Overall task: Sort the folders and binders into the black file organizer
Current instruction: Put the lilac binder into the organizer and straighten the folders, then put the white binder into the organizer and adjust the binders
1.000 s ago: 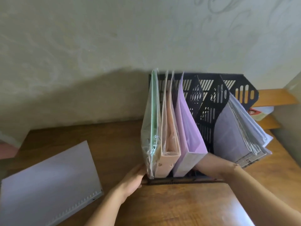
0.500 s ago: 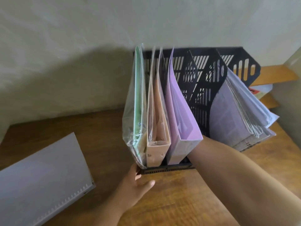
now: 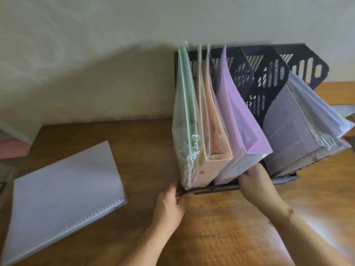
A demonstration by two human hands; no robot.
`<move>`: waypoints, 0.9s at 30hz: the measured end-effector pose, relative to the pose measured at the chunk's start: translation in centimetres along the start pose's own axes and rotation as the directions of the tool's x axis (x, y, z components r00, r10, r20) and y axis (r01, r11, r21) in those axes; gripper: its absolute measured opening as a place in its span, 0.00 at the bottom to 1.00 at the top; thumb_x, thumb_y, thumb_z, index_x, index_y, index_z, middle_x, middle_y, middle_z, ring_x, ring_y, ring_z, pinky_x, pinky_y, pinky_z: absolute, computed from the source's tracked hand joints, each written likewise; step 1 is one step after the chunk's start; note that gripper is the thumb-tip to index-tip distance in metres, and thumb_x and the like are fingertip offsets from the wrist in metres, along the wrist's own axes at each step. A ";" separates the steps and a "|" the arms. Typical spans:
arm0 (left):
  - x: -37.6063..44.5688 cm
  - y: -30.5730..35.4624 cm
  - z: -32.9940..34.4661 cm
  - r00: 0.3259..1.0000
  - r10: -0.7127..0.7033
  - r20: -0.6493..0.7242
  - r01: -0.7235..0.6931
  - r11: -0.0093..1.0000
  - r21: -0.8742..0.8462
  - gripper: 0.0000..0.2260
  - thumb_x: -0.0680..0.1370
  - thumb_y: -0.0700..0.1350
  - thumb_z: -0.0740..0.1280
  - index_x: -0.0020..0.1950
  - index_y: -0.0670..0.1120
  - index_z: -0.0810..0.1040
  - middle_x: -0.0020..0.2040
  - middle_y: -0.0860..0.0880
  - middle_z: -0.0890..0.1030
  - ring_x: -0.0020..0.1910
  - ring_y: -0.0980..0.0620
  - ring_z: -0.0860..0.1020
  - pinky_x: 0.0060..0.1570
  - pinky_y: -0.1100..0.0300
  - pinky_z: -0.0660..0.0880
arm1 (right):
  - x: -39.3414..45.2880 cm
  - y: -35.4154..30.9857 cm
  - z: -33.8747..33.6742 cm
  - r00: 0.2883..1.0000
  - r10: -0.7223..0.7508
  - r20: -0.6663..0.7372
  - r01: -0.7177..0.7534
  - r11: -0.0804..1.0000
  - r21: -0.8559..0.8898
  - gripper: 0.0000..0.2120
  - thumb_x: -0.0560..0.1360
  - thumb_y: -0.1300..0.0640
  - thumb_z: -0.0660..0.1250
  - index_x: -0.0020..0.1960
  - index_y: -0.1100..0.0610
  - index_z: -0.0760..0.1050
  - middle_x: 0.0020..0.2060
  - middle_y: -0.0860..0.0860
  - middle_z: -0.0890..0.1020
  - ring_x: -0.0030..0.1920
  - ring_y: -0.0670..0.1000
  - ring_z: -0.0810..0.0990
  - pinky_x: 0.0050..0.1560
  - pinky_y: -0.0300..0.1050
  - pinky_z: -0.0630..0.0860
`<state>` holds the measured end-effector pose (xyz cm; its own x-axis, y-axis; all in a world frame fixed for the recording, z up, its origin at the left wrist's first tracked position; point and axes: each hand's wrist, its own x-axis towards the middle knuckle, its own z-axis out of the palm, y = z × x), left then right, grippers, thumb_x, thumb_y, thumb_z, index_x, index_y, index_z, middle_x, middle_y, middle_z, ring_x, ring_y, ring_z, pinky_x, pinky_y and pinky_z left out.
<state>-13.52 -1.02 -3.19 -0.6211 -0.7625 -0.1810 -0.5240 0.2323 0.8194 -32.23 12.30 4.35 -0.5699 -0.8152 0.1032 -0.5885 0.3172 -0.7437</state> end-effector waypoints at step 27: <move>-8.5 -16.1 -22.7 0.774 -0.302 -0.557 0.552 0.753 0.359 0.39 0.71 0.69 0.66 0.77 0.54 0.61 0.80 0.46 0.54 0.78 0.41 0.52 0.72 0.40 0.61 | -4.3 -9.9 17.9 0.940 -0.055 0.336 0.079 0.995 -0.057 0.26 0.69 0.53 0.72 0.66 0.51 0.72 0.58 0.45 0.77 0.60 0.50 0.74 0.59 0.40 0.71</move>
<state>13.43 -11.96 -2.48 0.0020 -0.9964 -0.0845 -0.9463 -0.0292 0.3220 -13.67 3.91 -0.55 -0.3110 -0.9467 -0.0836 -0.6631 0.2791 -0.6946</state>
